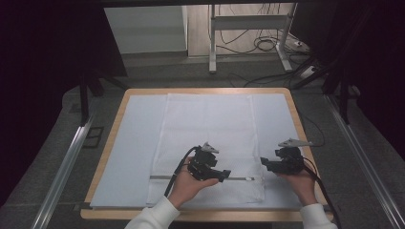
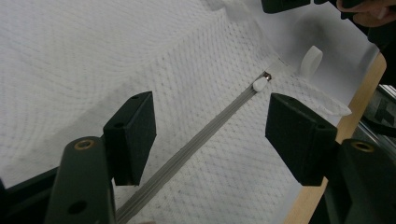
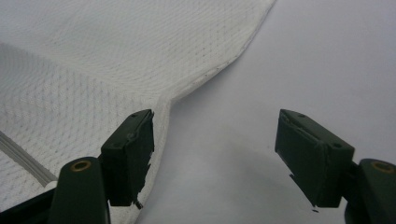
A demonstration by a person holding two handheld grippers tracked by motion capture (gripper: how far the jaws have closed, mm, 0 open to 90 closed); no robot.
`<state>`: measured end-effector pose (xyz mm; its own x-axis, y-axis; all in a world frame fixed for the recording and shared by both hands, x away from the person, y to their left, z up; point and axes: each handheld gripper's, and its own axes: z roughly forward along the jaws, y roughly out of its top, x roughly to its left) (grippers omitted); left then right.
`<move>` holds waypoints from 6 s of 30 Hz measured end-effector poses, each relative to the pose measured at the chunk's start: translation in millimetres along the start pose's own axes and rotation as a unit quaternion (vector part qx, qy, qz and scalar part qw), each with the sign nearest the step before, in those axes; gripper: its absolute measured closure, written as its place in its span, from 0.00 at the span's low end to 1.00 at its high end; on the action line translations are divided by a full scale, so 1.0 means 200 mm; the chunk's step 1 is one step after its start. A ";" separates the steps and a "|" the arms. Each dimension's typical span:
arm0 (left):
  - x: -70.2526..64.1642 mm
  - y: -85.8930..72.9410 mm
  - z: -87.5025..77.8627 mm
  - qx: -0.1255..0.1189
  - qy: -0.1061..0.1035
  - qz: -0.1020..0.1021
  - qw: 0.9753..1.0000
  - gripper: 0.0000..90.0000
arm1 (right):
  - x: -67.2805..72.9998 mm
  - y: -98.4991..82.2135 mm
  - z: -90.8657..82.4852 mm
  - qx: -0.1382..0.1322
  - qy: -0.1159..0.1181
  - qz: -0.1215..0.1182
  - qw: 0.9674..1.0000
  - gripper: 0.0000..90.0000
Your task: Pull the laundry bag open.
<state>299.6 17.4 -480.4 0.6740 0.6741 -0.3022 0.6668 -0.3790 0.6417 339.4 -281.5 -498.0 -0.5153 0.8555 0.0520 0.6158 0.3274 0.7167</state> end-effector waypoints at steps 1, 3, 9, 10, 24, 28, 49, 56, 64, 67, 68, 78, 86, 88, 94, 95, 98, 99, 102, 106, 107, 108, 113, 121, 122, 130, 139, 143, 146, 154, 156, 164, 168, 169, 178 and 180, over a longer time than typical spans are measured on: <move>-0.01 0.00 0.01 0.001 -0.001 -0.001 1.000 0.37 | 0.00 0.00 0.00 0.000 -0.001 -0.001 1.000 0.31; -0.01 0.00 0.03 0.003 -0.002 -0.001 1.000 0.37 | 0.00 0.00 0.00 0.000 -0.002 -0.001 1.000 0.31; -0.05 0.01 0.07 0.013 -0.008 0.006 1.000 0.41 | -0.01 0.00 0.00 -0.002 0.001 0.001 1.000 0.31; -0.05 0.01 0.08 0.015 -0.009 0.008 1.000 0.42 | -0.01 0.00 0.00 -0.002 0.001 0.001 1.000 0.31; -0.12 0.03 0.18 0.032 -0.031 0.011 0.999 0.42 | 0.00 0.00 0.00 0.002 0.002 0.001 1.000 0.31; -0.14 0.03 0.20 0.033 -0.038 0.013 0.999 0.44 | 0.00 0.00 0.00 0.002 0.002 0.003 1.000 0.31; -0.20 0.06 0.29 0.047 -0.067 0.003 0.997 0.48 | 0.00 0.00 -0.01 0.003 -0.002 0.004 1.000 0.30; -0.20 0.07 0.32 0.053 -0.072 -0.005 0.996 0.49 | 0.00 0.00 -0.01 0.001 -0.002 0.005 1.000 0.30; -0.20 0.08 0.36 0.060 -0.080 -0.014 0.995 0.49 | 0.00 0.00 -0.01 0.001 -0.002 0.006 1.000 0.30; -0.20 0.08 0.36 0.061 -0.081 -0.015 0.995 0.49 | 0.00 0.00 -0.01 0.002 -0.002 0.006 1.000 0.30; -0.20 0.08 0.37 0.061 -0.082 -0.017 0.995 0.49 | 0.00 0.00 -0.01 0.002 -0.002 0.006 1.000 0.30; -0.19 0.08 0.41 0.069 -0.082 -0.020 0.994 0.49 | 0.00 0.00 -0.01 0.002 -0.002 0.005 1.000 0.30; -0.19 0.09 0.42 0.067 -0.092 -0.024 0.993 0.54 | -0.01 0.00 -0.01 0.003 -0.003 0.006 1.000 0.30; -0.19 0.09 0.43 0.065 -0.092 -0.026 0.993 0.57 | -0.01 0.00 -0.01 0.004 -0.003 0.006 1.000 0.30; -0.18 0.09 0.44 0.059 -0.091 -0.026 0.994 0.65 | -0.01 0.00 -0.01 0.005 -0.004 0.008 1.000 0.30; -0.18 0.09 0.44 0.058 -0.091 -0.026 0.994 0.65 | -0.01 0.00 -0.01 0.005 -0.005 0.008 1.000 0.30; -0.17 0.10 0.45 0.058 -0.093 -0.028 0.994 0.69 | -0.01 0.00 -0.01 0.003 -0.004 0.010 1.000 0.30; -0.17 0.10 0.45 0.058 -0.093 -0.028 0.994 0.71 | -0.01 0.00 -0.01 0.003 -0.005 0.010 1.000 0.30; -0.17 0.10 0.46 0.056 -0.089 -0.025 0.994 0.75 | -0.01 0.00 -0.01 0.003 -0.006 0.010 1.000 0.30; -0.17 0.10 0.47 0.056 -0.079 -0.024 0.995 0.85 | -0.02 0.00 -0.02 0.002 -0.007 0.011 1.000 0.30; -0.17 0.10 0.47 0.056 -0.078 -0.024 0.995 0.87 | -0.02 0.00 -0.02 0.003 -0.007 0.011 1.000 0.30; -0.17 0.10 0.47 0.055 -0.076 -0.024 0.995 0.89 | -0.02 0.00 -0.02 0.003 -0.007 0.011 1.000 0.30; -0.17 0.10 0.47 0.057 -0.078 -0.024 0.995 0.92 | -0.02 0.00 -0.02 0.004 -0.008 0.011 1.000 0.30; -0.17 0.11 0.45 0.056 -0.082 -0.018 0.995 0.96 | -0.02 0.00 -0.02 0.001 -0.008 0.014 1.000 0.30; -0.17 0.11 0.45 0.055 -0.083 -0.018 0.995 0.96 | -0.02 0.00 -0.02 0.002 -0.008 0.014 1.000 0.30; -0.17 0.11 0.40 0.045 -0.091 -0.010 0.995 0.96 | -0.04 0.00 -0.03 0.000 -0.006 0.020 1.000 0.30; -0.16 0.11 0.35 0.032 -0.098 -0.006 0.995 0.96 | -0.05 0.00 -0.04 -0.005 -0.001 0.039 0.999 0.28; -0.16 0.11 0.34 0.029 -0.099 -0.005 0.995 0.96 | -0.06 0.00 -0.05 -0.008 0.004 0.051 0.999 0.27; -0.16 0.11 0.32 0.027 -0.100 -0.003 0.995 0.96 | -0.07 0.00 -0.05 -0.010 0.015 0.067 0.998 0.25; -0.13 0.11 0.24 0.012 -0.100 -0.003 0.995 0.96 | -0.07 0.01 -0.06 -0.018 0.056 0.097 0.994 0.23; -0.13 0.11 0.22 0.009 -0.099 -0.003 0.995 0.96 | -0.07 0.01 -0.07 -0.017 0.058 0.101 0.993 0.22; -0.11 0.10 0.20 0.006 -0.099 -0.004 0.995 0.96 | -0.03 0.04 -0.06 -0.015 0.098 0.126 0.987 0.19; -0.12 0.10 0.19 0.004 -0.098 -0.001 0.995 0.96 | 0.01 0.06 -0.05 -0.011 0.117 0.129 0.985 0.19; -0.12 0.10 0.19 0.003 -0.098 0.000 0.995 0.96 | 0.02 0.06 -0.05 -0.009 0.118 0.129 0.985 0.19; -0.11 0.09 0.17 -0.001 -0.099 -0.001 0.995 0.96 | 0.07 0.08 -0.01 0.008 0.126 0.138 0.982 0.20; -0.11 0.09 0.16 -0.003 -0.097 -0.001 0.995 0.96 | 0.08 0.08 0.00 0.009 0.127 0.143 0.981 0.20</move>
<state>306.8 -25.6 -485.0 0.7215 0.5394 -0.4342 0.6671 -0.3734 0.6447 340.9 -262.5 -485.5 -0.4500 0.7866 0.4229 0.7663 0.0970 0.6351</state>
